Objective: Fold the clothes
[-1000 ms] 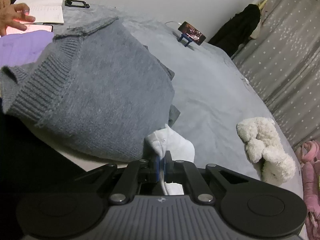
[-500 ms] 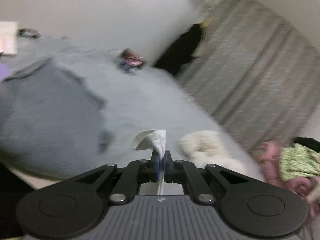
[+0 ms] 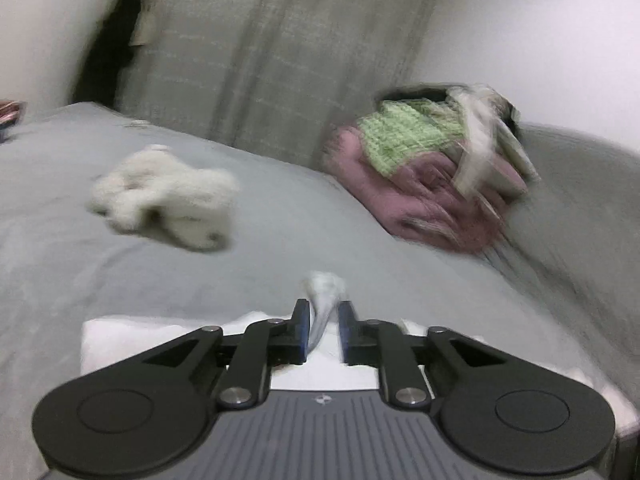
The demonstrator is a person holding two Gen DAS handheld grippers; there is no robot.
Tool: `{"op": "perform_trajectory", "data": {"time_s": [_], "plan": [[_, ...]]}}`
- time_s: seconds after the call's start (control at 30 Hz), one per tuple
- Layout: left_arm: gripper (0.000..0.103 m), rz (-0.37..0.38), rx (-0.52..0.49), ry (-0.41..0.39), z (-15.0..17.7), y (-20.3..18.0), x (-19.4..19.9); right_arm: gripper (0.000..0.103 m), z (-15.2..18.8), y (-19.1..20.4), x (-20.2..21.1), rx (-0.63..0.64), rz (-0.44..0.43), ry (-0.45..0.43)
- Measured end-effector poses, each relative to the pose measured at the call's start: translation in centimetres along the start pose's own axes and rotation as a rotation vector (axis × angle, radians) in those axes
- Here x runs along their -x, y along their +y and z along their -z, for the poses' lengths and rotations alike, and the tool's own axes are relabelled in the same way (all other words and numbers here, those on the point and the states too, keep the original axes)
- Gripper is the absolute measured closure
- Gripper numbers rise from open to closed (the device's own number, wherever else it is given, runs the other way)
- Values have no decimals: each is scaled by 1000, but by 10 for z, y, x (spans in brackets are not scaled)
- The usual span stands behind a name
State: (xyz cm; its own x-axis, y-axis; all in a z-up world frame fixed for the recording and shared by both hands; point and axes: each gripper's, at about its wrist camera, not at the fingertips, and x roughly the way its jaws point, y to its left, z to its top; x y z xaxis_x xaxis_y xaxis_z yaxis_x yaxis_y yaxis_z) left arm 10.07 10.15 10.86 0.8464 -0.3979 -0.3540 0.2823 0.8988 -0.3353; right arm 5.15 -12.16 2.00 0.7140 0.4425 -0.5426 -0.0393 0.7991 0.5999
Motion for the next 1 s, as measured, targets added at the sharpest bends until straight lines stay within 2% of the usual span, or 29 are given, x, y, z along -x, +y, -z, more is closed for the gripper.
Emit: {"op": "perform_trajectory", "data": {"time_s": [0.1, 0.17, 0.27, 0.43, 0.53, 0.57, 0.6, 0.7, 0.83, 1.0], "plan": [[81, 16, 48, -15, -9, 15, 6, 55, -7, -19, 9, -35, 29, -22], [80, 35, 144, -31, -15, 38, 12, 53, -10, -22, 9, -36, 35, -27], [79, -8, 283, -54, -18, 74, 19, 52, -15, -22, 3, -29, 40, -20], [79, -132, 409, -7, -12, 111, 13, 51, -27, -12, -17, 11, 30, 30], [79, -164, 443, 34, -6, 118, 7, 52, -34, 1, -31, 32, 49, 59], [79, -179, 445, 44, -5, 120, 5, 56, -36, 4, -38, 38, 53, 71], [79, -194, 446, 55, -4, 122, 4, 70, -37, 5, -43, 43, 55, 83], [79, -227, 446, 82, -1, 126, 1, 90, -36, 10, -54, 71, 94, 100], [79, -244, 425, 107, 0, 124, 1, 97, -37, 8, -47, 79, 100, 79], [79, -239, 377, 122, 1, 113, 3, 97, -61, 10, -23, 144, 121, 2]]}}
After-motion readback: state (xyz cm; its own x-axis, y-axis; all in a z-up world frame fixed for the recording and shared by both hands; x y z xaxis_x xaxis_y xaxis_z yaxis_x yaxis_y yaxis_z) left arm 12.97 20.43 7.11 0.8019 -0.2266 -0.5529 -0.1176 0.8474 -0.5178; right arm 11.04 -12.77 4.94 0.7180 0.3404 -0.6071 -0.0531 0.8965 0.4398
